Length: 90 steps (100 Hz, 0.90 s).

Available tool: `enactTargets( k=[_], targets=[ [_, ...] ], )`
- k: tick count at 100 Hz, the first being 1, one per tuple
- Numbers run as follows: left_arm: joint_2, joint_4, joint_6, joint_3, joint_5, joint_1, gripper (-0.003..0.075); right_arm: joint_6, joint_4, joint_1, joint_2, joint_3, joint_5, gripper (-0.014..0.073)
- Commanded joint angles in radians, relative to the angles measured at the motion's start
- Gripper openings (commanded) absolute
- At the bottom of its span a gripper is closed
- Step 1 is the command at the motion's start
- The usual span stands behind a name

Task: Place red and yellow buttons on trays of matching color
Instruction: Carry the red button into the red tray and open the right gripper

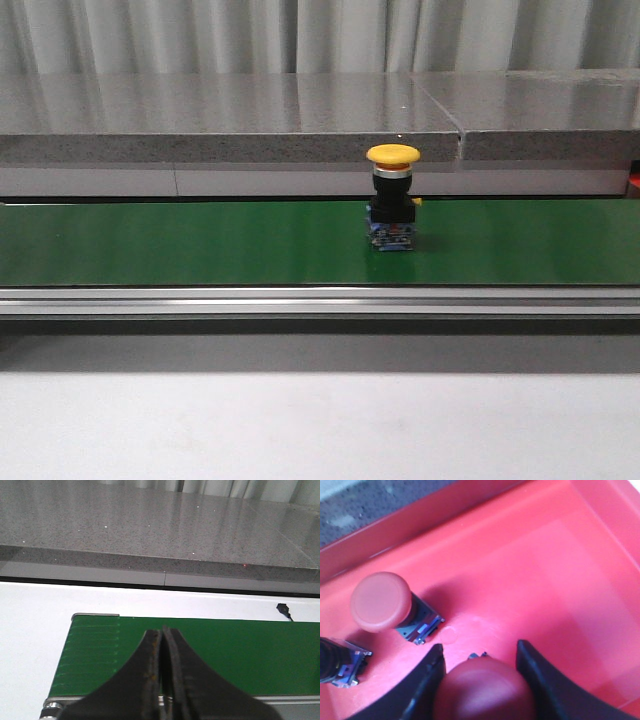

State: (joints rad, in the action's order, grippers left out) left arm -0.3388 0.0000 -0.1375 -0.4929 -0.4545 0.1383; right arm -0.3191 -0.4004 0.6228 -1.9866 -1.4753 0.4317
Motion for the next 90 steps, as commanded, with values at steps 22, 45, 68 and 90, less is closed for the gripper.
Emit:
enactTargets(
  k=[22,45,68,90],
  targets=[
    [-0.005,-0.009,-0.002,-0.029,0.07,0.006,-0.0019,-0.001,-0.016,0.008,-0.001,-0.039,-0.048,0.0132],
    [-0.007,-0.009,-0.002,-0.029,0.07,0.006,-0.0019,-0.001,-0.016,0.008,-0.015,-0.039,-0.07,0.016],
    [-0.007,-0.009,-0.002,-0.029,0.07,0.006,-0.0019,-0.001,-0.016,0.008,-0.015,-0.039,-0.074,0.0511],
    [-0.007,-0.009,-0.002,-0.029,0.07,0.006,-0.0019,-0.001,-0.017,0.008,0.008,-0.039,-0.063,0.0577]
  ],
)
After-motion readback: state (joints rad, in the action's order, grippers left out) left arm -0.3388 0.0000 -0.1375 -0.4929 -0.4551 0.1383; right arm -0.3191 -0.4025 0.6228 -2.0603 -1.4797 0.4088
